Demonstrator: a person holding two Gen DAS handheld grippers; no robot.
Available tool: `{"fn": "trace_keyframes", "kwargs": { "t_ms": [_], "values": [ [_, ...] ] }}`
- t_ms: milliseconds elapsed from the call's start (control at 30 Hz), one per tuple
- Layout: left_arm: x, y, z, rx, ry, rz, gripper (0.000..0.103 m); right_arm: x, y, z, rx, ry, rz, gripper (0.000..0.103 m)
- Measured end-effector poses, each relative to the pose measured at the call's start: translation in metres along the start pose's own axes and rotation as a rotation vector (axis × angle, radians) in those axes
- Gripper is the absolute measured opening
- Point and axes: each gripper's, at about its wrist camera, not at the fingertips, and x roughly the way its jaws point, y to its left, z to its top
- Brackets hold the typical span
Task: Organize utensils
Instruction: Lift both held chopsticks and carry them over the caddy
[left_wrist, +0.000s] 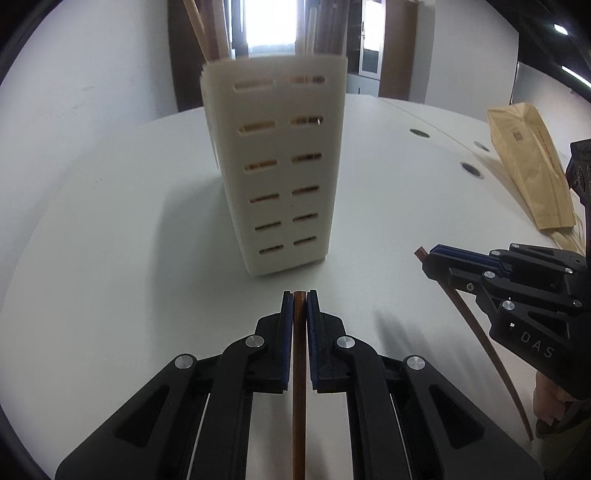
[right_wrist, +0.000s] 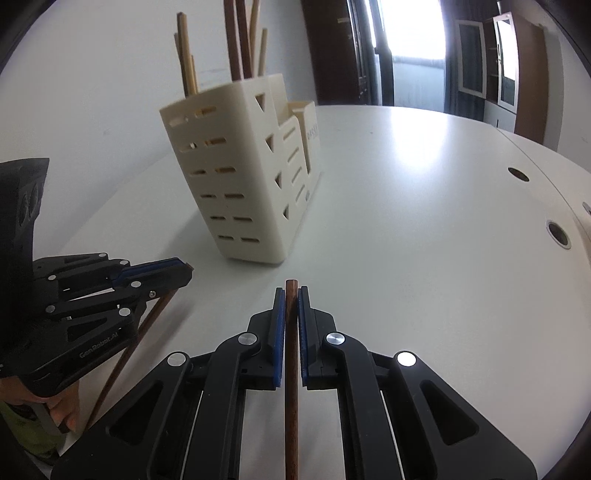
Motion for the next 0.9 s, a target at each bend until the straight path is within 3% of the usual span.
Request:
{"fn": "trace_keyframes", "kwargs": {
  "t_ms": [400,900],
  "values": [
    [-0.095,0.018,0.030,-0.038,-0.268,-0.009,0.007,-0.069,0.030,0.051,-0.067,-0.234,0.045,0.007],
    [-0.159,0.025,0.074,-0.053,-0.478,-0.019,0.007,-0.111,0.053,0.091,-0.150,-0.410,0.082,0.007]
  ]
}}
